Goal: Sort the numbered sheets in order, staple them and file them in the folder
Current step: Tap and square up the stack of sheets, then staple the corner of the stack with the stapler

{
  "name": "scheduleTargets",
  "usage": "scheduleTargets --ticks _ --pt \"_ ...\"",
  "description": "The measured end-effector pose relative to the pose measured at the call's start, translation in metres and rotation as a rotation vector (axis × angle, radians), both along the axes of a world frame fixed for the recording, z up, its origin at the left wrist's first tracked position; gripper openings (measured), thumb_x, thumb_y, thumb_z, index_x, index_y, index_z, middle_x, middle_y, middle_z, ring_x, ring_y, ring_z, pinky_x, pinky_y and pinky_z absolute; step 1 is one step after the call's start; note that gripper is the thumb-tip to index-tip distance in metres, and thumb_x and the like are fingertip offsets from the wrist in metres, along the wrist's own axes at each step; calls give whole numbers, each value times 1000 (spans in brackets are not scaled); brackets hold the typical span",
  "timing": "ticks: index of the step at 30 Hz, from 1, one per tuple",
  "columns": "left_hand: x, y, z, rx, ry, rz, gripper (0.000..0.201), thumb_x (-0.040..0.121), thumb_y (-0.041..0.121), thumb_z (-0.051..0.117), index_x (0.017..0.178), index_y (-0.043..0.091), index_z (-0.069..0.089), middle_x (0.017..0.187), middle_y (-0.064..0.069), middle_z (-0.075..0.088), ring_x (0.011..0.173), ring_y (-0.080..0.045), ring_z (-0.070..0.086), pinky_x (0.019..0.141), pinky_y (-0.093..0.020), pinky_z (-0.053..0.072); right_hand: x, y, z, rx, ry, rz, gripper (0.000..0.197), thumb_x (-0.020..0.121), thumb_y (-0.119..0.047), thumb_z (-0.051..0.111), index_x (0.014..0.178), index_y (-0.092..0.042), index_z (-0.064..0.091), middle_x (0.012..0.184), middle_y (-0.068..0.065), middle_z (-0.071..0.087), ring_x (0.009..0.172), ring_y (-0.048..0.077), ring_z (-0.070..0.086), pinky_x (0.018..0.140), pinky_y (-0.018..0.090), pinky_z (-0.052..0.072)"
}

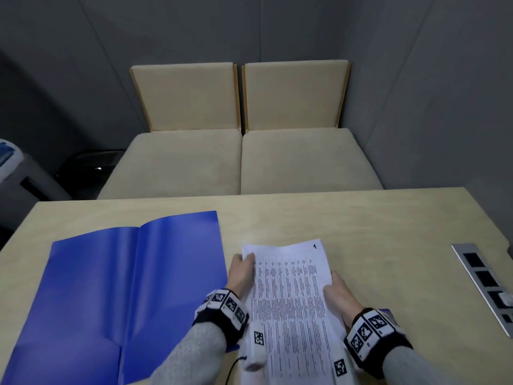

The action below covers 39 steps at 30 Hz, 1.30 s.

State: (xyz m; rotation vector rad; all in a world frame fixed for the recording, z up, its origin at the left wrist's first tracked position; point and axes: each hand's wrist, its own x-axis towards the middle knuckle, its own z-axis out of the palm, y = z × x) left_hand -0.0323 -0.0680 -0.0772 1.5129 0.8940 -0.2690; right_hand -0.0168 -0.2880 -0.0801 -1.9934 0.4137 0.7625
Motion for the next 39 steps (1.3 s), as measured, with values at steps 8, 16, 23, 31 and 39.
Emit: scheduleTargets --ticks 8,16,23,31,39 --pt "12 2 -2 62 -91 -23 58 101 30 37 150 8 15 157 -7 21 143 -25 24 116 -44 25 11 -1 -14 -52 29 86 40 84 -10 36 123 -9 44 114 5 58 100 23 54 89 35 45" --pt "14 1 -16 156 -114 7 48 99 29 40 142 7 35 145 -8 43 133 -29 40 110 -47 34 9 7 -12 -117 -46 26 38 95 -16 33 132 -12 42 127 8 54 109 26 53 92 32 41" --pt "-7 -5 -31 55 -73 79 34 78 34 39 96 9 52 91 -17 57 76 -33 56 65 -36 41 8 7 -12 -157 -64 25 33 95 -14 33 126 -12 46 123 10 58 101 27 55 88 33 44" --pt "-6 -6 -24 288 -82 -10 20 97 19 37 102 8 52 100 -14 63 93 -32 60 89 -46 49 8 -2 11 -233 -31 152 36 93 -23 41 127 -11 39 125 9 55 105 26 53 92 34 43" --pt "-7 -6 -24 363 -91 -62 23 96 15 36 104 1 51 98 -19 60 92 -35 58 81 -40 47 -16 -83 35 -920 143 467 66 74 -29 61 130 -16 28 127 10 42 115 29 49 92 43 46"
